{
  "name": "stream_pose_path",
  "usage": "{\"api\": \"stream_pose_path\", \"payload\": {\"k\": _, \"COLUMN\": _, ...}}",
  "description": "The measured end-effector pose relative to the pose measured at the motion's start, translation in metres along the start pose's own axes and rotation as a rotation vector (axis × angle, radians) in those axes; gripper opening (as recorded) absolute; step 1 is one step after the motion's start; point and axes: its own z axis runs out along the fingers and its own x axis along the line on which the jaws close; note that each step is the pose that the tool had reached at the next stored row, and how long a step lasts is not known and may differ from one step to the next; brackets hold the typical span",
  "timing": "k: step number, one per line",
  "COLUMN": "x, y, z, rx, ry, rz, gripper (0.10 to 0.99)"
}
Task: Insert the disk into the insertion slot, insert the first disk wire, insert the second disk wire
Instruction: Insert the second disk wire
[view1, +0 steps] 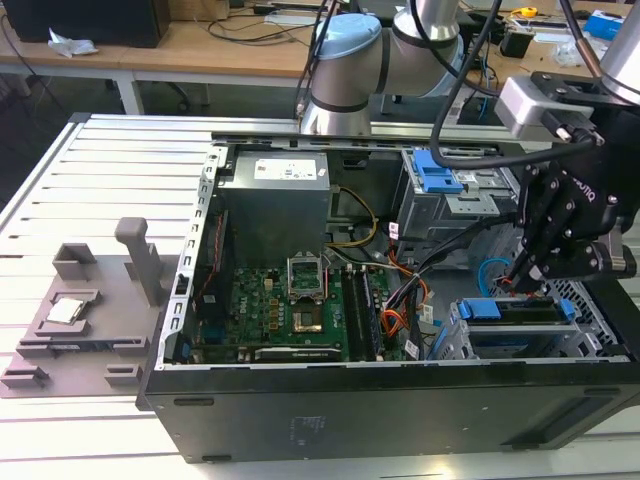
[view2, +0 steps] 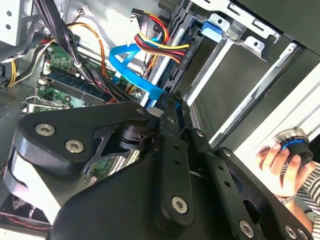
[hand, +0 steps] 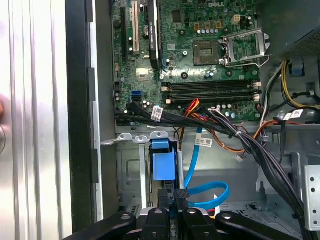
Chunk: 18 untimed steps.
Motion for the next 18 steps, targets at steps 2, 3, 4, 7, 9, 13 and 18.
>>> {"api": "stream_pose_path", "payload": {"k": 2, "x": -0.0001, "y": -0.0003, "z": 0.0016, "rx": 0.0, "ry": 0.0, "rz": 0.0, "gripper": 0.161}}
{"api": "stream_pose_path", "payload": {"k": 3, "x": -0.0002, "y": -0.0004, "z": 0.0023, "rx": 0.0, "ry": 0.0, "rz": 0.0, "gripper": 0.161}}
{"api": "stream_pose_path", "payload": {"k": 4, "x": -0.0002, "y": -0.0005, "z": 0.0037, "rx": 0.0, "ry": 0.0001, "rz": 0.0, "gripper": 0.161}}
{"api": "stream_pose_path", "payload": {"k": 7, "x": -0.0004, "y": -0.0008, "z": 0.0068, "rx": 0.0, "ry": 0.0001, "rz": 0.0, "gripper": 0.161}}
{"api": "stream_pose_path", "payload": {"k": 9, "x": -0.0005, "y": -0.0009, "z": 0.0083, "rx": 0.0, "ry": 0.0, "rz": 0.0, "gripper": 0.161}}
{"api": "stream_pose_path", "payload": {"k": 13, "x": -0.0007, "y": -0.0014, "z": 0.0121, "rx": 0.0, "ry": 0.0001, "rz": 0.0, "gripper": 0.161}}
{"api": "stream_pose_path", "payload": {"k": 18, "x": -0.0011, "y": -0.0021, "z": 0.0135, "rx": 0.0, "ry": 0.0, "rz": 0.0, "gripper": 0.161}}
